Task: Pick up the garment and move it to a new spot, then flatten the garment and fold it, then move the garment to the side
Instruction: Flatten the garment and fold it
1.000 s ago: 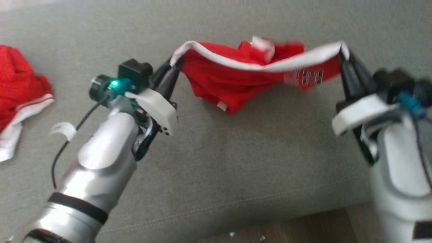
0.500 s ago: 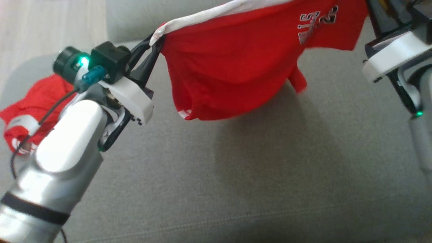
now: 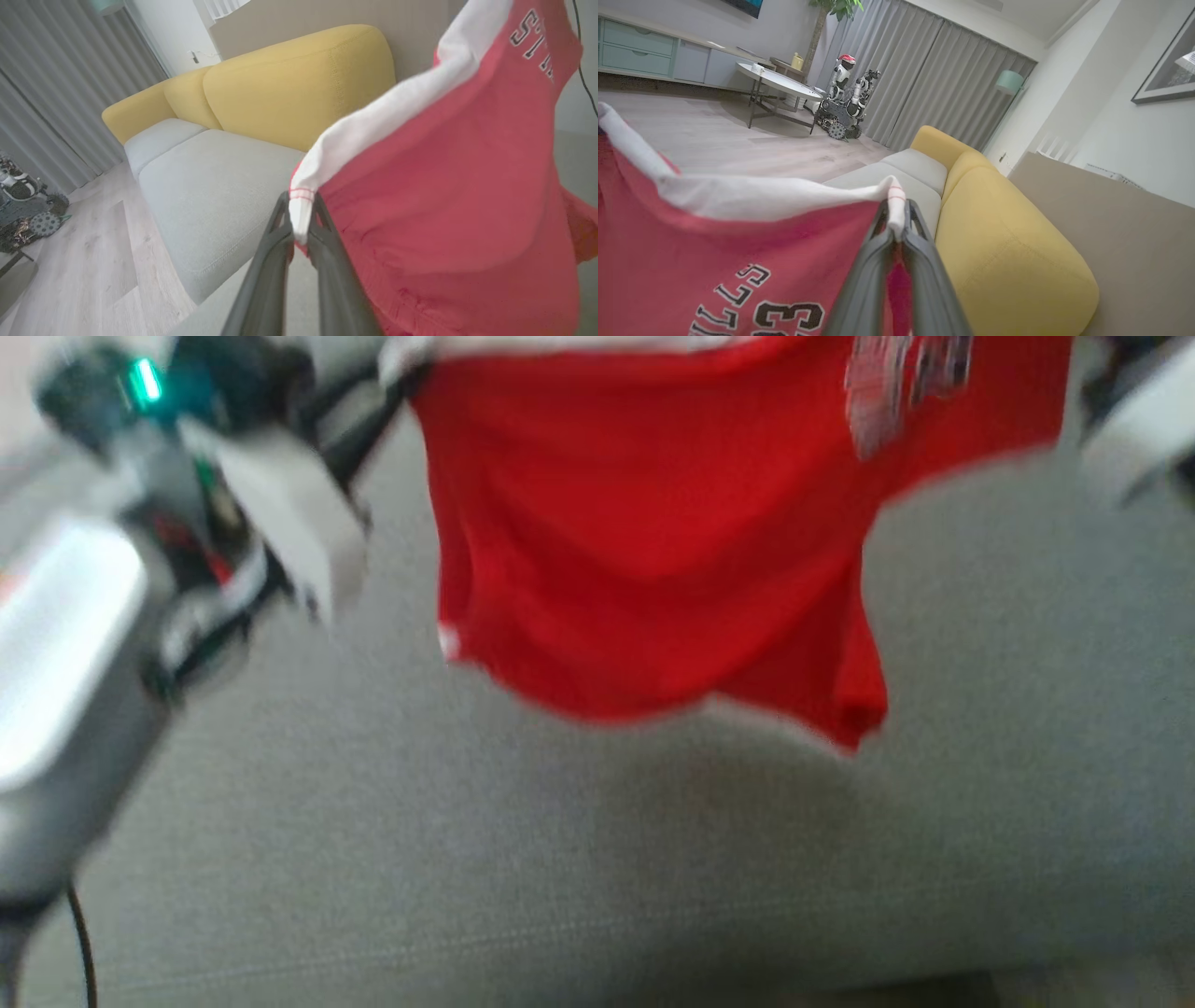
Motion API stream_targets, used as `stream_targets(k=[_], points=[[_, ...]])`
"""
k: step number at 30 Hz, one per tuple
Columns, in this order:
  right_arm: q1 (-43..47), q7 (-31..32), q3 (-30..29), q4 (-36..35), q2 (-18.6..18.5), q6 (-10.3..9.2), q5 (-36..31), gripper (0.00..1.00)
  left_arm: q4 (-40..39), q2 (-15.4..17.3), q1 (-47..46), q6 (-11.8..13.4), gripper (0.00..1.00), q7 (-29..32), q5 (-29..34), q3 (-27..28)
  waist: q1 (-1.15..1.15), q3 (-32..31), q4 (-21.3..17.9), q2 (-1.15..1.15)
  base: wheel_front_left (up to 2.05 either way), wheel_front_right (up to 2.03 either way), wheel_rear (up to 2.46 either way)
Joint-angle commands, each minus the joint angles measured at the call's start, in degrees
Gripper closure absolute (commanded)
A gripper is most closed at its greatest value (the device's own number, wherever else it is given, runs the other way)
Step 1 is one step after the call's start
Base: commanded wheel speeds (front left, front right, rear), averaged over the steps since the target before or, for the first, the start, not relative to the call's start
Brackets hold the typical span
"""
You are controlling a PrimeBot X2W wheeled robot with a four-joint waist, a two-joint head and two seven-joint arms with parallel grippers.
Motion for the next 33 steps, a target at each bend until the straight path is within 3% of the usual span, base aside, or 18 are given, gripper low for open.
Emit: stream_targets(k=[1,7,11,15,21,25,29,33], points=[[-6.4,0.2,0.4,-0.7,-0.8,0.35,0.8,1.0,-1.3,2.2,-7.6,-0.3,1.0,1.2,-0.1,3.6,0.0,7.9,-0.7,0.0,0.0,0.0,0.0],[-27.3,-4.3,1.0,10.7,2.8,0.35,0.9,1.0,8.2,0.6,-27.1,-1.3,1.0,1.0,3.5,3.4,0.0,21.7,-0.9,0.0,0.0,0.0,0.0],[-38.0,-13.4,-0.7,20.8,6.3,0.35,-4.7,1.0,17.8,-2.7,-37.4,-1.0,1.0,-6.0,8.1,3.5,0.0,25.6,-0.4,0.0,0.0,0.0,0.0],[-42.7,-21.0,-1.4,29.3,10.2,0.35,-8.7,1.0,25.4,-5.9,-42.5,-0.9,1.0,-13.7,11.6,1.9,0.0,27.3,0.2,0.0,0.0,0.0,0.0],[-40.3,-25.5,0.8,37.2,13.9,0.35,-8.3,1.0,31.5,-8.8,-41.5,-1.3,1.0,-20.7,14.3,-3.4,0.0,27.9,1.0,0.0,0.0,0.0,0.0],[-32.7,-27.0,4.6,42.9,15.6,0.35,-5.1,1.0,35.3,-10.3,-35.8,-1.5,1.0,-25.3,16.0,-9.4,0.0,26.9,1.7,0.0,0.0,0.0,0.0],[-27.6,-26.4,8.1,45.6,15.3,0.35,-3.1,1.0,36.9,-10.8,-31.7,-1.5,1.0,-26.7,16.5,-12.4,0.0,25.5,1.9,0.0,0.0,0.0,0.0],[-21.2,-24.7,14.9,47.4,12.6,0.35,-0.2,1.0,37.9,-10.8,-24.6,-1.5,1.0,-28.2,16.4,-15.4,0.0,22.4,2.2,0.0,0.0,0.0,0.0]])
